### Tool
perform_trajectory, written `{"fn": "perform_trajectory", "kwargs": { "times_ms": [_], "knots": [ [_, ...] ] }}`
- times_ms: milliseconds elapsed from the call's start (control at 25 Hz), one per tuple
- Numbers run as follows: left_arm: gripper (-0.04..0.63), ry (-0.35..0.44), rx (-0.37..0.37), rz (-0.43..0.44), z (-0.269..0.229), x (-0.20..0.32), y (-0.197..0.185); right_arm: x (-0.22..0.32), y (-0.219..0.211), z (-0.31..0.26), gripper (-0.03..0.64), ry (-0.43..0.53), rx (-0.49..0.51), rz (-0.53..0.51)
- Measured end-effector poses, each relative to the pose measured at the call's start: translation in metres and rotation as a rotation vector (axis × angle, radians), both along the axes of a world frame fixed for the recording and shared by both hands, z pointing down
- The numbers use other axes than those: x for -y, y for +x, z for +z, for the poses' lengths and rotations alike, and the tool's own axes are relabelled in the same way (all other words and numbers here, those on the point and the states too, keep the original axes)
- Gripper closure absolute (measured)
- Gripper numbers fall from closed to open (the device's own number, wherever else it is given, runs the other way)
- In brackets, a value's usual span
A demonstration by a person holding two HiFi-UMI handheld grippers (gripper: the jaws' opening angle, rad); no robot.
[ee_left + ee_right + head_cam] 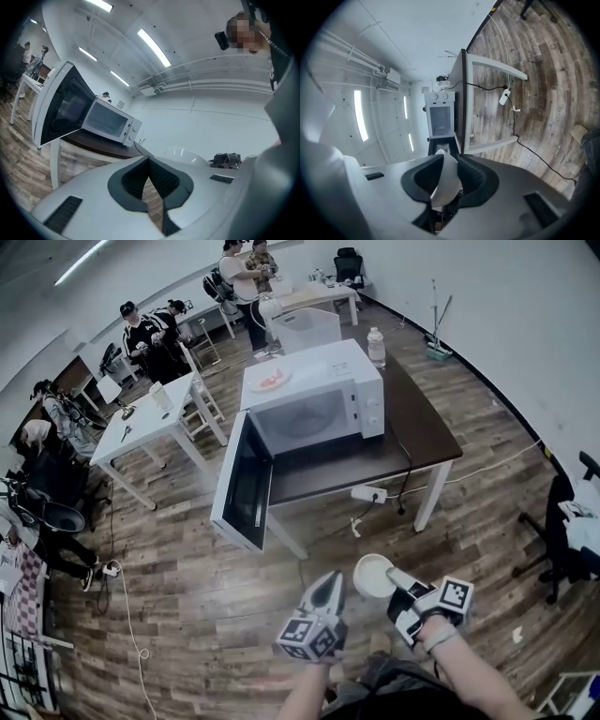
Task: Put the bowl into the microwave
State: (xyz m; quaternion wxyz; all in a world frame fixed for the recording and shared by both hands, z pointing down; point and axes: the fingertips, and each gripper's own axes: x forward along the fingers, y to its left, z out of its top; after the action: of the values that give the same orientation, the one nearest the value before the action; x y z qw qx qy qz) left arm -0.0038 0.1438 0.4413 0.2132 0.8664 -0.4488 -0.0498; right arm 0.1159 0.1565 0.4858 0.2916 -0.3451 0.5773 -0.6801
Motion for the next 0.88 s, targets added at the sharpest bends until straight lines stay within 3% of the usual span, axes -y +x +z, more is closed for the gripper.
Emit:
{"fn": "perform_trajectory", "kwargs": {
  "times_ms": [360,880],
  "knots": [
    [0.595,0.008,-0.003,-0.042,0.005,0.056,0.009,0.058,-0.001,0.005,0.526,-0.002,0.003,-0.049],
    [0.595,-0.036,0.011,-0.092,0.02,0.089,-0.003,0.109,-0.009,0.014,0.526,-0.029,0.011,-0.099]
  ]
}}
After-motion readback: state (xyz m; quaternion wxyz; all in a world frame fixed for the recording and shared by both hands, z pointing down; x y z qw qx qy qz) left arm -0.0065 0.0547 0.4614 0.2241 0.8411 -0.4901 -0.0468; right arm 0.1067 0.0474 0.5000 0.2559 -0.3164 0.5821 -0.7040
